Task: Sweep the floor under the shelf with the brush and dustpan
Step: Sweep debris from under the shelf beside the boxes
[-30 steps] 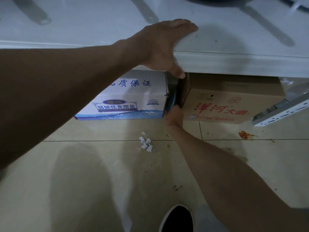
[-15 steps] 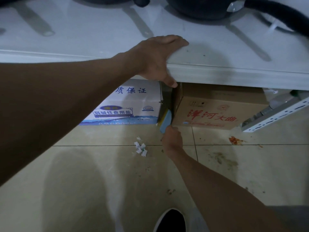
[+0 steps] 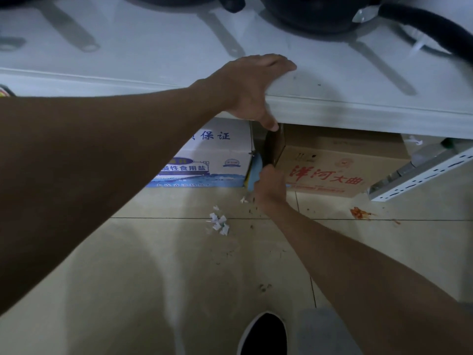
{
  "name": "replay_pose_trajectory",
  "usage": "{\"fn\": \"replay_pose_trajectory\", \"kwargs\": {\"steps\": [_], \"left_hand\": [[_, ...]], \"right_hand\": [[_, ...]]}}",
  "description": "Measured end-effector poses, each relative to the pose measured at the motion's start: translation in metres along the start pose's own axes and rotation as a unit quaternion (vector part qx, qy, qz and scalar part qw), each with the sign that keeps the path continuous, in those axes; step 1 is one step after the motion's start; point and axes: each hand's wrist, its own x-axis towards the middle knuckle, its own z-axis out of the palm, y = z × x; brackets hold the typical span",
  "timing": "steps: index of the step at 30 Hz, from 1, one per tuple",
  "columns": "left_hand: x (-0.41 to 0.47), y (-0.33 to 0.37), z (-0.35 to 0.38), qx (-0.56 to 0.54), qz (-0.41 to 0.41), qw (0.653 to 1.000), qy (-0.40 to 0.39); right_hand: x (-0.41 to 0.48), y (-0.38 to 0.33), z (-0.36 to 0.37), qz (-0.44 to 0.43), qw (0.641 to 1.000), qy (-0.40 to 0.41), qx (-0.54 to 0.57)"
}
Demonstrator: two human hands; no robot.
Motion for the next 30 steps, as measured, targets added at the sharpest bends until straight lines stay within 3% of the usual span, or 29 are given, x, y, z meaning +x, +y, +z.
{"fn": "replay_pose_trajectory", "kwargs": {"steps": [6,14,30], "left_hand": [[0.001,-0.002,0.001,0.0,0.006,1.0,0.004],[0.0,-0.002,0.001,0.008,0.009,1.0,0.008],[0.0,-0.001,0.0,0.0,0.0,1.0,0.005]], "right_hand": [[0.026,-0.014,0.0,0.002,0.999,0.028,-0.016],[0.039,-0.023,0.008,-0.105,0.987,-0.016,-0.123],[-0.033,0.025,0.033,-0.06,0.987,-0.079,-0.123]]}}
